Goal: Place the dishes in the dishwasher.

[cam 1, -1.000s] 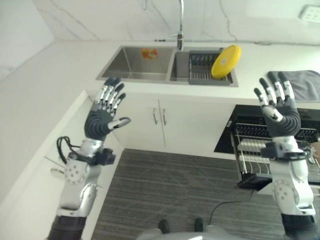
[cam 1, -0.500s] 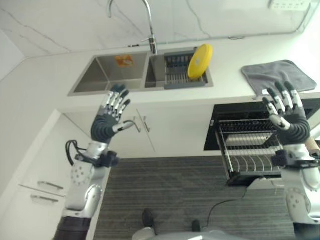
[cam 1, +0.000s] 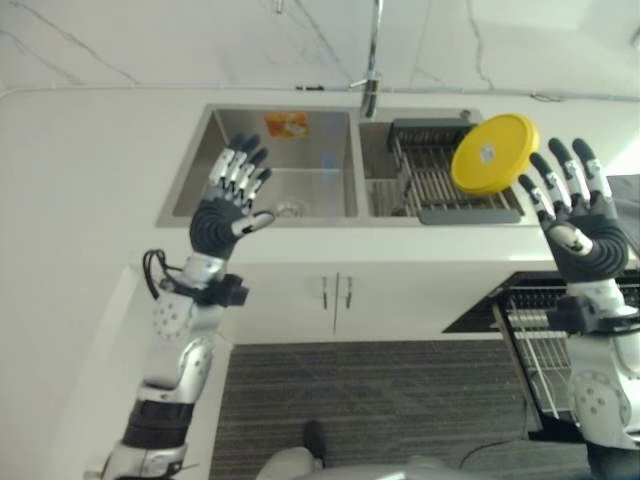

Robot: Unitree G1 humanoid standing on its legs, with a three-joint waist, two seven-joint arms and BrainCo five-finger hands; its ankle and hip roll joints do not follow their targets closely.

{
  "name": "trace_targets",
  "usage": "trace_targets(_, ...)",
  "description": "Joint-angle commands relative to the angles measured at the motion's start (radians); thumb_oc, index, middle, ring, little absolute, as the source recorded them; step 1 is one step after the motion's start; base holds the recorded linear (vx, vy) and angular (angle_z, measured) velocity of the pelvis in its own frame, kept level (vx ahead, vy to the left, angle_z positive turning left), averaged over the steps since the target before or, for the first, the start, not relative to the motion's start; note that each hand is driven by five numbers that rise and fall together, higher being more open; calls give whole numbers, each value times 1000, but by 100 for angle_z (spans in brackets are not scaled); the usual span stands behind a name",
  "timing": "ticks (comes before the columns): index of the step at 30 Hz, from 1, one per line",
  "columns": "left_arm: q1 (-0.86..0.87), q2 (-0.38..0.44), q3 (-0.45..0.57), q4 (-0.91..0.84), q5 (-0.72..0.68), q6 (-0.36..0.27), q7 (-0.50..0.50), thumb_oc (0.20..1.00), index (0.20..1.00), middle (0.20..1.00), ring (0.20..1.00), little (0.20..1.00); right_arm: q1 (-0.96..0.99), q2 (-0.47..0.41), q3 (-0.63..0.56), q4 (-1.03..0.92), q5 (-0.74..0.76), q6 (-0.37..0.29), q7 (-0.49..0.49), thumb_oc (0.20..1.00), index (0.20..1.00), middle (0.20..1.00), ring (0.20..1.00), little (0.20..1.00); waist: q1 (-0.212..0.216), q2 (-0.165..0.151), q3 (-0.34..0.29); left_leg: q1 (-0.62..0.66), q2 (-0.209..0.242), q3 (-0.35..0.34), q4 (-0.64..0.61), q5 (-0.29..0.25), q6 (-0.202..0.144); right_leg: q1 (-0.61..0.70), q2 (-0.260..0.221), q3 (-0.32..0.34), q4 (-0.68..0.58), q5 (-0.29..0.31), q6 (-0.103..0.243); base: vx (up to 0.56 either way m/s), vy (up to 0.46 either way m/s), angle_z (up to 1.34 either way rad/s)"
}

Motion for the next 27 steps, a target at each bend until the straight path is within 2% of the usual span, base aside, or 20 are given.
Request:
trace_targets(1, 27, 16, 14, -67, 46, 12, 18, 1000, 1000, 1000, 1000, 1000, -20, -15, -27, -2, -3, -22, -15, 1000, 1000, 1000, 1000, 1000, -1, 14, -77, -88, 62, -72, 2, 30, -92, 18, 88, 2, 4, 30, -42, 188, 190, 6)
trace_targets(4, 45, 21, 17, -76, 37, 32, 23, 1000, 1000, 1000, 1000, 1000, 0, -15, -24, -8, -27, -14, -4, 1000, 1000, 1000, 1000, 1000, 4, 17, -76, -70, 44, -94, 3, 16, -73, -29, 98, 7, 120, 63, -48, 216, 206, 15)
trace_targets(6, 80, 9, 27, -98, 49, 51, 20, 1000, 1000, 1000, 1000, 1000, 18, -12, -12, -20, -55, -21, -2, 1000, 1000, 1000, 1000, 1000, 11, 23, -64, -34, 31, -109, 7, -16, -58, -102, 96, -10, 308, 88, -55, 231, 198, 7)
trace_targets(7, 85, 7, 28, -97, 57, 55, 25, 1000, 1000, 1000, 1000, 1000, 17, -14, -7, -18, -55, -19, -2, 1000, 1000, 1000, 1000, 1000, 9, 26, -61, -25, 33, -108, 6, -20, -57, -134, 99, -11, 325, 84, -60, 193, 136, -20)
trace_targets(9, 85, 13, 30, -93, 58, 68, 36, 1000, 1000, 1000, 1000, 1000, 13, -26, -6, -9, -44, -15, -4, 1000, 1000, 1000, 1000, 1000, 5, 26, -57, -15, 35, -103, 3, -23, -60, -165, 108, -24, 301, 63, -70, 156, 8, -28)
trace_targets(10, 74, 21, 29, -80, 49, 75, 48, 1000, 1000, 1000, 1000, 1000, 2, -42, -11, 5, -28, -17, 4, 1000, 1000, 1000, 1000, 1000, 3, 20, -51, -4, 34, -97, 0, -29, -66, -163, 100, -68, 179, 47, -75, 186, -100, -4)
trace_targets(11, 65, 25, 25, -71, 59, 69, 56, 1000, 1000, 1000, 1000, 1000, -4, -49, -16, 15, -37, -42, -8, 1000, 1000, 1000, 1000, 1000, -5, 17, -38, 8, 39, -91, 0, -37, -73, -169, 86, -93, 78, 55, -74, 197, -139, -7)
trace_targets(12, 62, 26, 22, -72, 67, 65, 61, 1000, 1000, 1000, 1000, 1000, -8, -51, -19, 18, -43, -60, -14, 1000, 1000, 1000, 1000, 1000, -12, 17, -29, 17, 44, -89, 0, -45, -77, -173, 82, -92, 20, 65, -72, 161, -151, -13)
trace_targets(14, 55, 24, 5, -71, 85, 58, 73, 1000, 1000, 1000, 1000, 1000, -20, -45, -19, 20, -40, -70, -12, 1000, 1000, 1000, 1000, 1000, -38, 15, -17, 35, 50, -89, 0, -66, -85, -185, 79, -35, -111, 102, -61, 158, -171, -17)
trace_targets(15, 50, 21, -2, -70, 90, 60, 77, 1000, 1000, 1000, 1000, 1000, -26, -41, -14, 20, -48, -73, -12, 1000, 1000, 1000, 1000, 1000, -49, 13, -14, 39, 48, -92, 0, -68, -85, -192, 76, -1, -159, 142, -55, 170, -219, 12)
trace_targets(17, 38, 17, -19, -66, 90, 69, 82, 1000, 1000, 1000, 1000, 1000, -32, -30, 0, 15, -54, -61, -12, 1000, 1000, 1000, 1000, 1000, -75, 10, -12, 69, 53, -112, 0, -100, -83, -236, 66, 77, -209, 216, -34, 261, -372, 33)
trace_targets(19, 33, 23, -22, -63, 83, 66, 73, 1000, 1000, 1000, 1000, 1000, -26, -32, 0, 16, -62, -60, -29, 1000, 1000, 1000, 1000, 1000, -82, 8, -16, 85, 61, -127, 0, -116, -83, -243, 70, 94, -208, 222, -32, 209, -381, 50)
trace_targets(20, 35, 26, -17, -68, 78, 69, 69, 1000, 1000, 1000, 1000, 1000, -22, -36, -3, 19, -84, -66, -37, 1000, 1000, 1000, 1000, 1000, -82, 6, -19, 90, 66, -129, 0, -118, -84, -235, 70, 87, -215, 216, -31, 157, -489, 39)
trace_targets(21, 34, 26, -12, -76, 45, 76, 65, 1000, 1000, 1000, 1000, 1000, -29, -46, 2, 31, -117, -102, -27, 1000, 1000, 1000, 1000, 1000, -75, 5, -33, 98, 84, -117, 0, -118, -94, -196, 75, 52, -260, 200, -27, 141, -491, 11)
trace_targets(22, 36, 25, -11, -79, 24, 82, 68, 1000, 1000, 1000, 1000, 1000, -37, -51, 9, 32, -121, -99, -29, 1000, 1000, 1000, 1000, 1000, -75, 7, -39, 104, 95, -113, 0, -117, -101, -182, 82, 52, -276, 195, -28, 170, -586, 12)
trace_targets(23, 34, 17, -6, -87, -15, 99, 73, 1000, 1000, 1000, 1000, 1000, -68, -58, 26, 33, -113, -75, -33, 1000, 1000, 1000, 1000, 1000, -72, 11, -53, 124, 122, -94, 0, -118, -119, -165, 87, 37, -294, 187, -33, 154, -433, 21)
trace_targets(25, 38, 9, 3, -85, -33, 89, 70, 1000, 1000, 1000, 1000, 1000, -88, -49, 40, 40, -92, -59, -16, 1000, 1000, 1000, 1000, 1000, -74, 20, -65, 144, 158, -62, 0, -118, -139, -141, 104, 24, -296, 171, -50, 183, -497, 24)
trace_targets(26, 49, 0, 4, -99, -29, 84, 59, 1000, 1000, 1000, 1000, 1000, -79, -38, 38, 31, -40, -29, -40, 1000, 1000, 1000, 1000, 1000, -85, 27, -72, 153, 195, -23, 0, -98, -160, -123, 127, 21, -295, 153, -72, 160, -481, 18)
trace_targets(27, 49, -2, 2, -100, -27, 84, 59, 1000, 1000, 1000, 1000, 1000, -75, -30, 38, 33, -36, -22, -50, 1000, 1000, 1000, 1000, 1000, -86, 28, -73, 152, 203, -15, 0, -91, -165, -117, 134, 21, -295, 148, -79, 138, -457, 18)
